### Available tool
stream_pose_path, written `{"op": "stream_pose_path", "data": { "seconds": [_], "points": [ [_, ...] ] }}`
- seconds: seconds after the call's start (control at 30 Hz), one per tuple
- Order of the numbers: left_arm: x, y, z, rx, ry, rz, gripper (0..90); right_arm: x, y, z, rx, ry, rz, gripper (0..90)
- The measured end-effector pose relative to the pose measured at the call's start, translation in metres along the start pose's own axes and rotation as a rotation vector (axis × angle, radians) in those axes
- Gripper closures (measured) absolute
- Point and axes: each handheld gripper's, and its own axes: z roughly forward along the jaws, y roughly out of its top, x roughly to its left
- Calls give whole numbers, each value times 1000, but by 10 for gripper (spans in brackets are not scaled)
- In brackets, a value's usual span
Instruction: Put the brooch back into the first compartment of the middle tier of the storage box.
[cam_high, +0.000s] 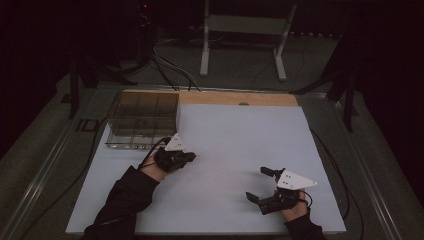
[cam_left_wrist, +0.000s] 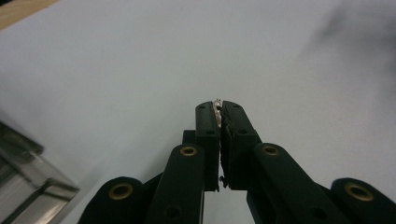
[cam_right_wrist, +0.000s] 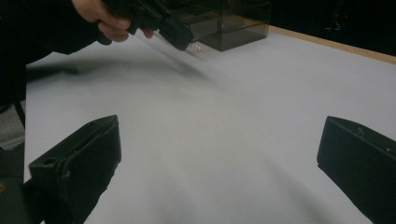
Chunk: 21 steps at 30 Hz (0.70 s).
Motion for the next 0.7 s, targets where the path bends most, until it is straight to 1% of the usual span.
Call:
{"op": "stream_pose_path", "data": {
  "seconds": [0.2, 0.37, 0.7],
  "points": [
    [2, 2, -7, -11, 11, -5, 876, 0, 0, 0, 1, 0, -2, 0],
    [2, 5, -13, -19, 18, 2, 875, 0, 0, 1, 3, 1, -5, 0],
    [9, 7, -26, -38, 47, -18, 875, 0, 0, 0, 6, 1, -4, 0]
  ]
}}
